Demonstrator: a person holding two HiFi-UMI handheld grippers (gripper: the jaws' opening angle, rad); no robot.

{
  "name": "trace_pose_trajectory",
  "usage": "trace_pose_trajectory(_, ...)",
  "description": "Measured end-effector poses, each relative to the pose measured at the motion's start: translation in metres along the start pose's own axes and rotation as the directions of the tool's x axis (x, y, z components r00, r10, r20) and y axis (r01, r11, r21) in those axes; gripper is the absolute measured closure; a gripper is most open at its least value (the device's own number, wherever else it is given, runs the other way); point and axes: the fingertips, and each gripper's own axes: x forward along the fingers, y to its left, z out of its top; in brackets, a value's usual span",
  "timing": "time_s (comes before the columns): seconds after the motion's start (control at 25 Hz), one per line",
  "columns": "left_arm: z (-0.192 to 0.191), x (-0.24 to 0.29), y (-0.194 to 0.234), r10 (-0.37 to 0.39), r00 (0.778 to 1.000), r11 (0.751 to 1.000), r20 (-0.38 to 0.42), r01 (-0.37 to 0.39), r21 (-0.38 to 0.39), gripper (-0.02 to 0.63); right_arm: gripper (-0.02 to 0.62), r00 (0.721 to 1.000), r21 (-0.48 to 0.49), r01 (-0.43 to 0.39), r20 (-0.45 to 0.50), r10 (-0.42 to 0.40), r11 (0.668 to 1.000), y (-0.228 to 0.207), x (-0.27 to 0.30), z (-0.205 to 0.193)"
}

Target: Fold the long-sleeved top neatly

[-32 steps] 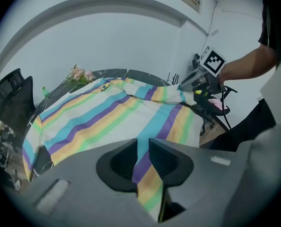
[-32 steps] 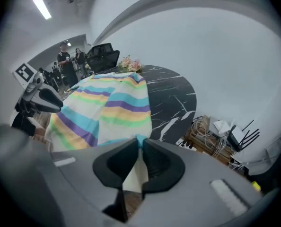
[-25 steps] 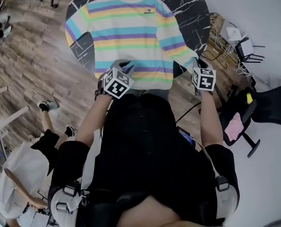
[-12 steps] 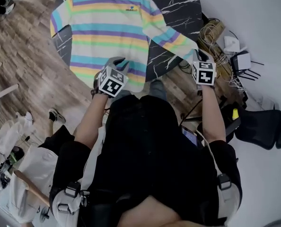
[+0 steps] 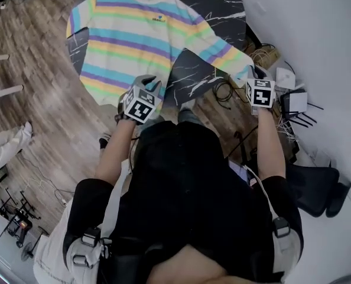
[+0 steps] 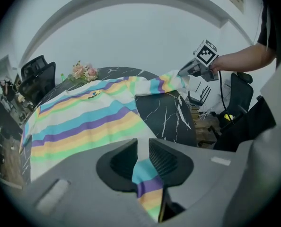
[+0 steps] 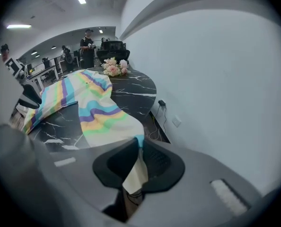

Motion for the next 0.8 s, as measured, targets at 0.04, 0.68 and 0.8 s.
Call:
trace_pose_trajectory(0.04, 0.000, 0.000, 0.000, 0.008, 1.000, 1.000, -0.003, -0.008, -0.010, 0.525, 0.555, 1.000, -0.006, -0.004, 0.002, 0.004, 1.000, -0.003, 0.002, 0.004)
trace_pose_trajectory(0.68, 0.006, 0.015, -0.010, 0.000, 1.000, 0.999, -0.020, -0.001, -0.034, 0.525, 0.555, 0.999, -0.006, 0.006, -0.047, -0.006, 1.000, -0.029, 0.006, 0.005)
trace_pose_trajectory(0.8, 0.007, 0.015, -0.012, -0.012, 1.000, 1.000, -0.011, 0.011, -0.029, 0.525, 0.555, 0.999, 0.033, -0.014, -0.043, 0.015, 0.999, -0.023, 0.002, 0.014)
